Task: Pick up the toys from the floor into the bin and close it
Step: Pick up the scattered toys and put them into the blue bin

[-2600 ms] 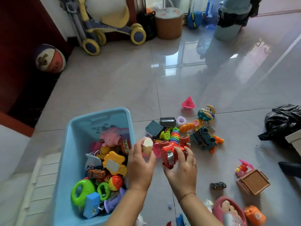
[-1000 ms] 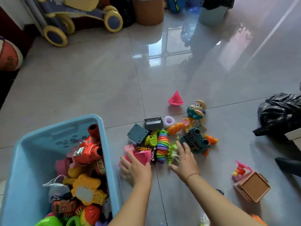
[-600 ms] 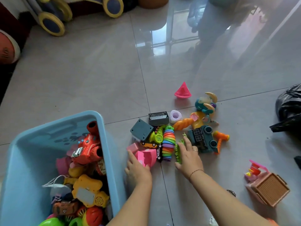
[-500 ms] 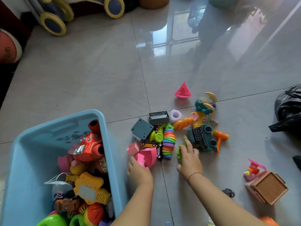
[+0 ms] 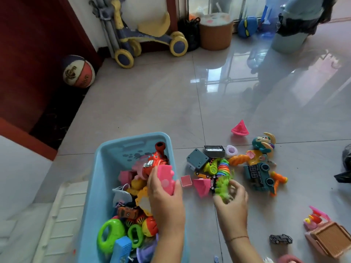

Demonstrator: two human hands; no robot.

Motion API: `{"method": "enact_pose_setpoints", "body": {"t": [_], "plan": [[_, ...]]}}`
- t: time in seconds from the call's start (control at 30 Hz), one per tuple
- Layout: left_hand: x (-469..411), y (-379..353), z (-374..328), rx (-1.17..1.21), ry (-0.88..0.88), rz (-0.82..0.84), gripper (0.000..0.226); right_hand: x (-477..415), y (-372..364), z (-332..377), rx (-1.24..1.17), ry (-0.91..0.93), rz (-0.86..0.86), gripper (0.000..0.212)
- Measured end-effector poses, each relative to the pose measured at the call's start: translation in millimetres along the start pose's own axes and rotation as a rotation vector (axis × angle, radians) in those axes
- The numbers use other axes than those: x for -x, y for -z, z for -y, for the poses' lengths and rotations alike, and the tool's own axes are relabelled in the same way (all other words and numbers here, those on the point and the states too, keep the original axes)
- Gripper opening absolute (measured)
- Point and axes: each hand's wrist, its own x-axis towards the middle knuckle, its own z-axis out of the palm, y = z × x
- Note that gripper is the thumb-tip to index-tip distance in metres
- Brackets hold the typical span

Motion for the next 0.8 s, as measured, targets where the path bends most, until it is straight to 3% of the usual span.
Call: {"method": "enact_pose_setpoints", "body": {"t": [0.13,0.3,0.53,0.7,0.8], "plan": [[-33.4,63.2,26.4,-0.060,0.162,-0.264,0.063,43.6,-54.0,74.6,-0.203,0.147,0.292,0.051],[-41.3,108.4,25.7,-0.020,0.254,-0.335,0.064,61.3,-133.3,125.4,0.020,0.286,0.578,0.071],[-32.0,99.7,14.5,0.012,0.208,-0.221,0.052,48.3,-98.8,100.4,0.158,0.359,0.405,0.059],[-6.0,40.1,-8.6,0.006,0.030,0.052,0.047,0.3,-38.8,33.5,0.234,0.257,0.116,0.045],[12.7,-6.1,-21.0,-0.015,-0.021,0.274,0.048,-30.3,-14.6,0.3,0.319,0.160,0.072,0.047]]}}
